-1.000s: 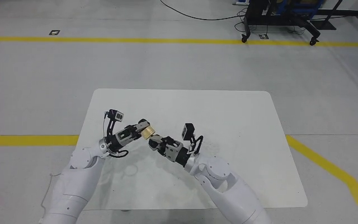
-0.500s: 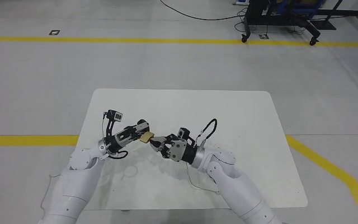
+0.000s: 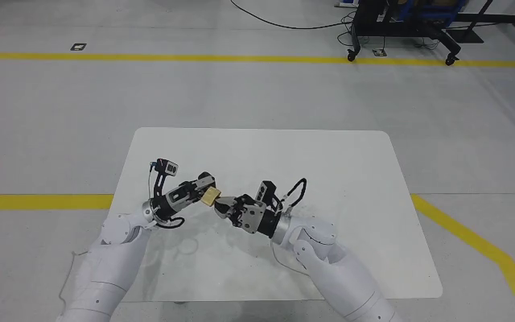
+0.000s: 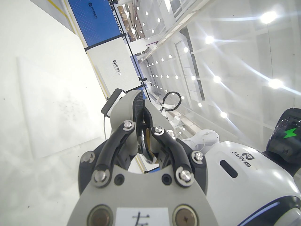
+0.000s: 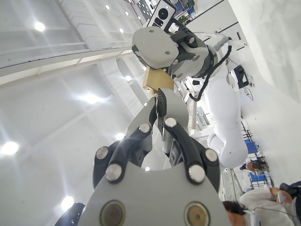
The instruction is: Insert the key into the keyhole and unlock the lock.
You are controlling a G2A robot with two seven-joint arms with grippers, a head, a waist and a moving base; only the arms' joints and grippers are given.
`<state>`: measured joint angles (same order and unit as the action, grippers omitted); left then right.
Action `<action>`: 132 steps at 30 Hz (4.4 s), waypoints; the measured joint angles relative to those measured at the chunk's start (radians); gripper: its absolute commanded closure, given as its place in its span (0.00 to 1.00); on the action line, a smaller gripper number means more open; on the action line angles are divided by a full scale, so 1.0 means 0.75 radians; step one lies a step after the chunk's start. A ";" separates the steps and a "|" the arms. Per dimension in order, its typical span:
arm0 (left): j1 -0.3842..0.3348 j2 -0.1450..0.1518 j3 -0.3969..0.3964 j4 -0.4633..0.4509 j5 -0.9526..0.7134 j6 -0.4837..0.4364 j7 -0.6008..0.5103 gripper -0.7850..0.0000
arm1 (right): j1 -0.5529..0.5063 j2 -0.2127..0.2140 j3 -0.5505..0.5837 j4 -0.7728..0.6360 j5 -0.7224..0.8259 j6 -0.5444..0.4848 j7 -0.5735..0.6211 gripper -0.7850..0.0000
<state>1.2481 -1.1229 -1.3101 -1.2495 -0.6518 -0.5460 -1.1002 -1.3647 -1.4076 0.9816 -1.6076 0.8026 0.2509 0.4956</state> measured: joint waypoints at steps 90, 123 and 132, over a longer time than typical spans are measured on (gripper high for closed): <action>-0.029 -0.003 0.009 0.015 -0.013 -0.003 -0.144 0.64 | -0.147 0.046 0.035 -0.137 -0.435 -0.311 -0.057 1.00; -0.007 0.010 0.004 -0.021 0.014 -0.023 -0.138 0.98 | -0.158 0.060 0.029 -0.153 -0.436 -0.290 -0.052 1.00; -0.005 0.011 0.010 -0.026 0.031 -0.036 -0.124 1.00 | -0.168 0.065 0.025 -0.163 -0.445 -0.293 -0.044 1.00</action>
<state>1.2440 -1.1150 -1.3024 -1.2694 -0.6283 -0.5733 -1.1930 -1.4905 -1.3585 1.0004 -1.7295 0.4687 0.0310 0.4625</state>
